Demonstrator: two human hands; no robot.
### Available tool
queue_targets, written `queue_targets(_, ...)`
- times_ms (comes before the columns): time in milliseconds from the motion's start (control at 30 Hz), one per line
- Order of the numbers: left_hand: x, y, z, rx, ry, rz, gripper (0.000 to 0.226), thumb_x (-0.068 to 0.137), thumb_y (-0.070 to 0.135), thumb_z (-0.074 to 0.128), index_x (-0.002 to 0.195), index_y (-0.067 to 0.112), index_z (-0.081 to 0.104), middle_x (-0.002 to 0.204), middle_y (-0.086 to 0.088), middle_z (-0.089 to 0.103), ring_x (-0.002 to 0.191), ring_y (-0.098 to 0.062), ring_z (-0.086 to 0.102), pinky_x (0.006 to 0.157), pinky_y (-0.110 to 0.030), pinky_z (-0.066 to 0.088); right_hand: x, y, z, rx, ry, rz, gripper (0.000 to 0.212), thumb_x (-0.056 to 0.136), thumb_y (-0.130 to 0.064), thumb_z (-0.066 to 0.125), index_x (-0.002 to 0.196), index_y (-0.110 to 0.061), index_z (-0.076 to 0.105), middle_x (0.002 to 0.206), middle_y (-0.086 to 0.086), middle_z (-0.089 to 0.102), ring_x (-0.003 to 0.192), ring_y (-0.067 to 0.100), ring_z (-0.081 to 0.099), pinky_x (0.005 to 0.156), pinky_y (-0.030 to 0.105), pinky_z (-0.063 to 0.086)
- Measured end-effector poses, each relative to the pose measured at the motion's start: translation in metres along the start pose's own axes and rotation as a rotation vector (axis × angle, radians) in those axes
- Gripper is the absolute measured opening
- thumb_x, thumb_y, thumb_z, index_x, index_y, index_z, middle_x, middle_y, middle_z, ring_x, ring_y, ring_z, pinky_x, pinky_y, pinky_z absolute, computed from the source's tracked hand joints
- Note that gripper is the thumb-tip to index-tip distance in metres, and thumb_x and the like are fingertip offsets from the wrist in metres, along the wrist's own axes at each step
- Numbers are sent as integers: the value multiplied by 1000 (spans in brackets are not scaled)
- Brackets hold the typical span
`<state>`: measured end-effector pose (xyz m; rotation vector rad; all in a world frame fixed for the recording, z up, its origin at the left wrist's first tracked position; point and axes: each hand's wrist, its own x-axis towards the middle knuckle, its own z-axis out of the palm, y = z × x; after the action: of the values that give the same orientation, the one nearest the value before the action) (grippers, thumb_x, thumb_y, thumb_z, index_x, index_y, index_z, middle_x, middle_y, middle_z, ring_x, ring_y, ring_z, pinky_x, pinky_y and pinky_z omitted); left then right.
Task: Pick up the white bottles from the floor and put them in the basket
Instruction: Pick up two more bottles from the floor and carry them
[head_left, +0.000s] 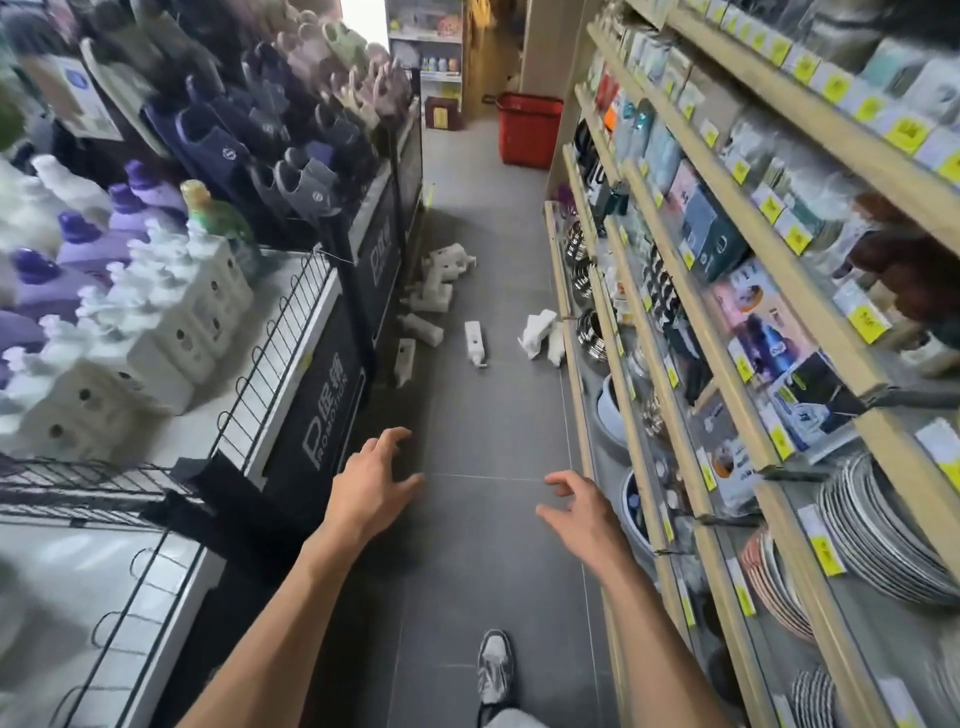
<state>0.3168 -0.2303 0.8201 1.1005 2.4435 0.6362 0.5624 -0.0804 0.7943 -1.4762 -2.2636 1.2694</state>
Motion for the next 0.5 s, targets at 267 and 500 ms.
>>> queue_targets(267, 91, 32, 1, -2, 0, -30, 64, 87, 45, 72, 144, 34, 42, 132, -1, 58, 120, -22, 56, 96, -44, 51, 101, -7, -24, 21, -26, 3, 38, 87, -20, 73, 123, -25, 62, 120, -1, 60, 104, 15, 59, 95, 32, 48)
queue_targets(500, 171, 51, -5, 11, 33, -74, 63, 89, 43, 71, 144, 34, 41, 135, -2, 57, 119, -20, 57, 97, -43, 52, 195, -24, -44, 4, -48, -6, 37, 87, -27, 72, 122, -30, 62, 118, -6, 59, 102, 13, 59, 87, 28, 46)
